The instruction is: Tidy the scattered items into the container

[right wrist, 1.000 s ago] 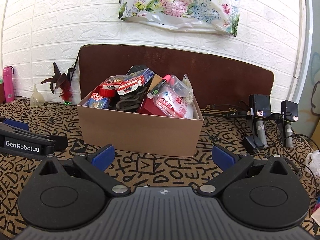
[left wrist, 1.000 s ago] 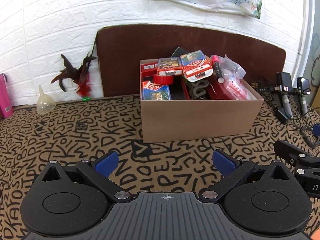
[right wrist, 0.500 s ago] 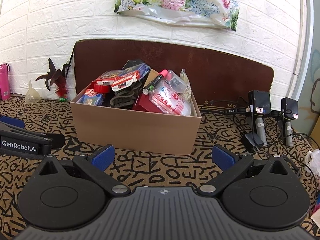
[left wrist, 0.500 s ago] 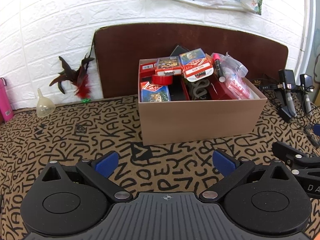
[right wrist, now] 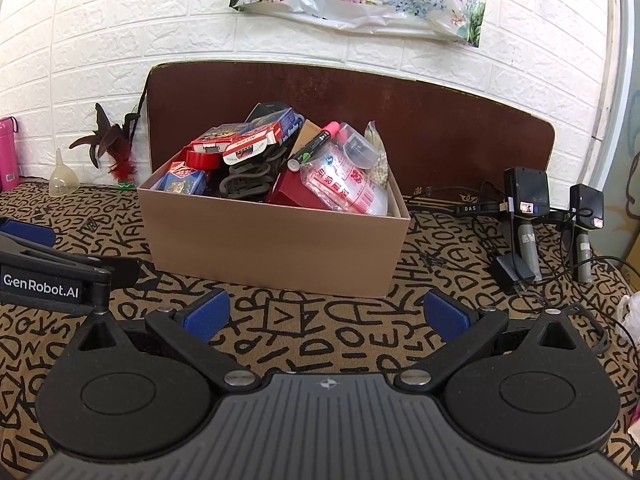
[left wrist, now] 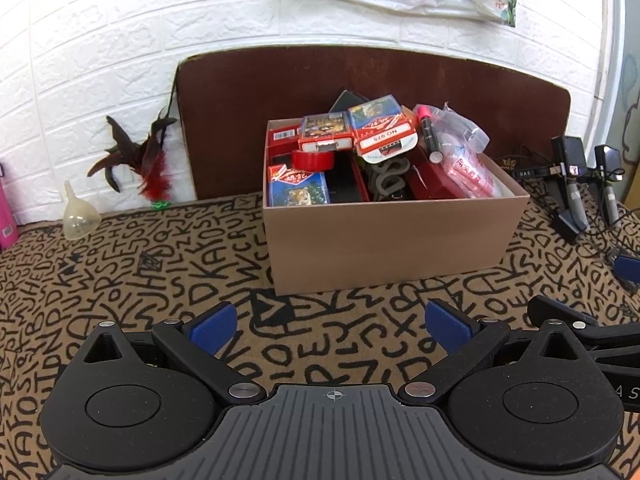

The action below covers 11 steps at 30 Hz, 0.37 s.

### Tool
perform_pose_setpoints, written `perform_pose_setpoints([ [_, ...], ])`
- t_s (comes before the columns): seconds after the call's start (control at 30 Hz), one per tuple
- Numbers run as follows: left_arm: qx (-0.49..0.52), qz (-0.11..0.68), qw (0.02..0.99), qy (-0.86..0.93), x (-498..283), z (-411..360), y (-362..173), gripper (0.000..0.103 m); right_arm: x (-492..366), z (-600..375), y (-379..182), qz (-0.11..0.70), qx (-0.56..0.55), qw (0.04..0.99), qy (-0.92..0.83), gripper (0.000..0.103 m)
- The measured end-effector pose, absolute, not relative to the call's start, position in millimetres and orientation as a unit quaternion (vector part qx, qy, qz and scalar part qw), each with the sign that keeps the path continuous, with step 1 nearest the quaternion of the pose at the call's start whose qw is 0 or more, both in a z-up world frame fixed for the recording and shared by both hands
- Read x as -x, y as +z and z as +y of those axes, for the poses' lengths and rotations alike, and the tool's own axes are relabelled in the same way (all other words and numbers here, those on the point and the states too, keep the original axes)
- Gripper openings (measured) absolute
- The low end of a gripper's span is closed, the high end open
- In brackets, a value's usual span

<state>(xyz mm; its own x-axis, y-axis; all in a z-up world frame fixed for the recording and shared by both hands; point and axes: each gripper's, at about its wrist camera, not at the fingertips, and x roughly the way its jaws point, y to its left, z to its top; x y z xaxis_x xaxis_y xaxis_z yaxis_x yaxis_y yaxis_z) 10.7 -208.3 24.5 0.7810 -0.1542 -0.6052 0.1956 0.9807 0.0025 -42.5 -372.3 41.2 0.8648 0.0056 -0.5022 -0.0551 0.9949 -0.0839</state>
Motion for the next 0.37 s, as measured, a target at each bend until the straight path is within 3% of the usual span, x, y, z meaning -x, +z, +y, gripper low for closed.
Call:
perform_pose_setpoints([
  [0.37,-0.036,0.314,0.944,-0.091,-11.1,-206.5,25.4,0.103,40.2,-371.0,42.1,0.260,0.050,0.964,0.017,0.102],
])
